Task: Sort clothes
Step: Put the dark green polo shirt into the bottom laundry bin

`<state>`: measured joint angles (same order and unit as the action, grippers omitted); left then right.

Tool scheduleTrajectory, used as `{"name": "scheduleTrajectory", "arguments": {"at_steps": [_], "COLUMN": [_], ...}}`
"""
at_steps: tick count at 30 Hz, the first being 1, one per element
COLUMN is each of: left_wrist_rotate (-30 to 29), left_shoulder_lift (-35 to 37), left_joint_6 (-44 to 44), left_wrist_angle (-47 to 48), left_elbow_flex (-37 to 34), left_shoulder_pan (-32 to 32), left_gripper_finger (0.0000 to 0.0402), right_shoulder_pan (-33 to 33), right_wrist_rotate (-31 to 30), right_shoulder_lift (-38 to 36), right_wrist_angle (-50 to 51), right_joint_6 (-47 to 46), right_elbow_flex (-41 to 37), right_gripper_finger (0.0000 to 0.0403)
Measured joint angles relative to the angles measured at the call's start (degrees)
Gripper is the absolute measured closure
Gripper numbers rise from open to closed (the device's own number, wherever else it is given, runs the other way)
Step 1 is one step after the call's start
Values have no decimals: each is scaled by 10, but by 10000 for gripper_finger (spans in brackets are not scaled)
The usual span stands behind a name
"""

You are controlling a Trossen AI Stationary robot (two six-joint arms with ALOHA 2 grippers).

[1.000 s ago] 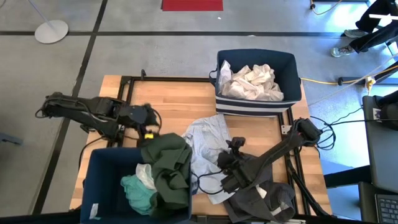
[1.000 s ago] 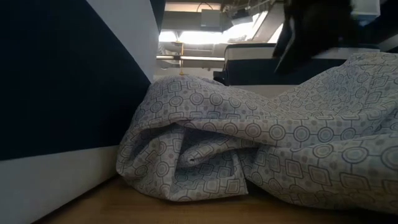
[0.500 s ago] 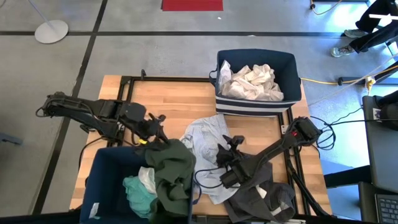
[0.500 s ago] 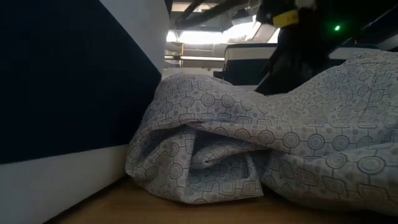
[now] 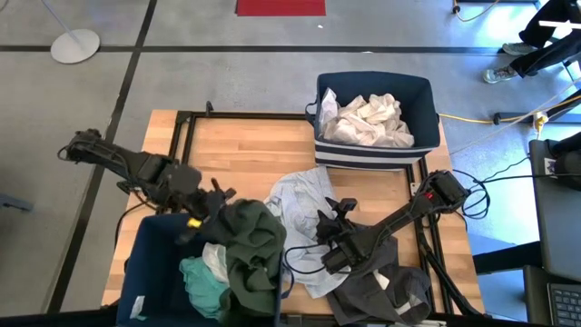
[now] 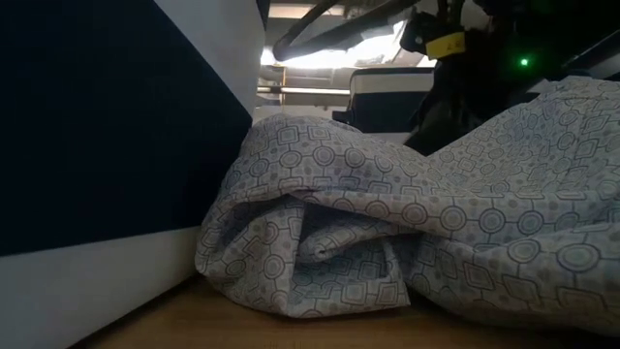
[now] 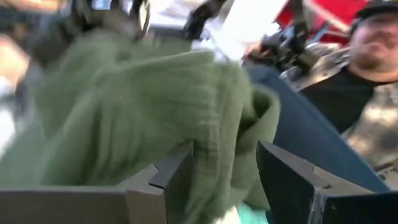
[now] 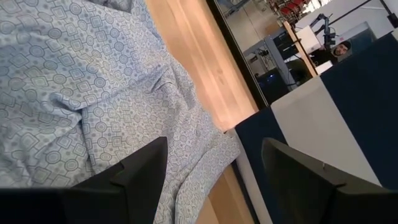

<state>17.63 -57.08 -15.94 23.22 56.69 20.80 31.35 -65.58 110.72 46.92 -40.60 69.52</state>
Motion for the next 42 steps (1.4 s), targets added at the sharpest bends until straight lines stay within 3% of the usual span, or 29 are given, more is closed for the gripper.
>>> {"name": "scheduleTrajectory", "arguments": {"at_steps": [9, 18, 27, 32, 42], "left_wrist_rotate": [-232, -385, -390, -356, -405], "left_shoulder_lift": [-33, -125, -151, -129, -92], "left_joint_6": [-115, -88, -79, -119, -166], "left_wrist_angle": [111, 181, 195, 239, 338], "left_elbow_flex": [0, 5, 16, 81, 196], "left_shoulder_pan": [125, 174, 175, 182, 184], "left_gripper_finger": [235, 235, 235, 235, 235], "right_shoulder_pan": [-1, -19, -18, -18, -18], "right_wrist_rotate": [-8, -8, -4, -4, -4], "right_shoulder_lift": [0, 0, 0, 0, 0], "right_wrist_angle": [-6, -6, -6, -6, -6], "right_joint_6": [1, 2, 0, 0, -1], "right_elbow_flex": [0, 0, 0, 0, 0], "right_gripper_finger": [141, 141, 141, 141, 141]}}
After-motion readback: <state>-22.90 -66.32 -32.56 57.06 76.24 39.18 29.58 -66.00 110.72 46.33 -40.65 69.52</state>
